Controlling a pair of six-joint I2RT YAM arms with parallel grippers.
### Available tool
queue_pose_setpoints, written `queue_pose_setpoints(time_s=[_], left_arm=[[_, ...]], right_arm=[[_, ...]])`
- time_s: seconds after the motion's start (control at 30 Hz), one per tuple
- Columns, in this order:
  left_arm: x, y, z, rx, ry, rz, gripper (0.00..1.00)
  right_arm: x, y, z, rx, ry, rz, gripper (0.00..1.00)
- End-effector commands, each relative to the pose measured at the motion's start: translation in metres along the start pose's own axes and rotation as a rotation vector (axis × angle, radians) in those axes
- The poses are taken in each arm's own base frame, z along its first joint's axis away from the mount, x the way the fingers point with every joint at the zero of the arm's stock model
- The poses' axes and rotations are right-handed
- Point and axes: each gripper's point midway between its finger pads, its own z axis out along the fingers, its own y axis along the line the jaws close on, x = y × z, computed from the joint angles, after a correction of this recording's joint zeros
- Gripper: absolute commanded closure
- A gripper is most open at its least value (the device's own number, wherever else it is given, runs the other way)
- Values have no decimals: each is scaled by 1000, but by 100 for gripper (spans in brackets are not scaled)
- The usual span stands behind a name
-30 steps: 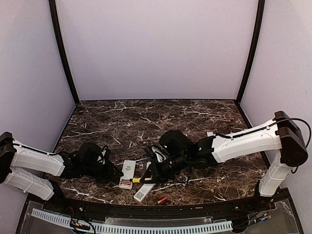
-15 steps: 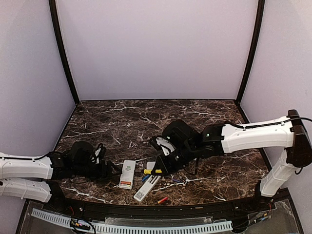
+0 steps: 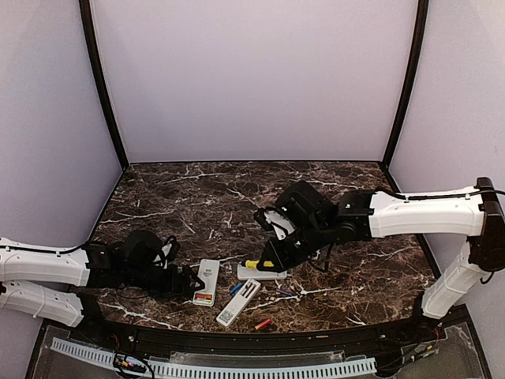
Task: Unload the batteries from the remote control
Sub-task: Adjust the remote control without the battery cover at the center of the board.
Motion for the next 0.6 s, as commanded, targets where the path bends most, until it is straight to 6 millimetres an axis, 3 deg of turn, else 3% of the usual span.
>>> queue_pose_setpoints(time_s=[0.0,0.27,0.57], left_arm=[[-15,-8,10,-21,-29,51,10],[-31,-17,43,-32,-28,59,8],[-44,-31,69,-48,6,212,7]], right_arm=[[-4,-1,-8,-5,-41,-3,100],[-4,-9,-20,21,-80,17,100],[-5,-11,-24,16,-96,37,100]])
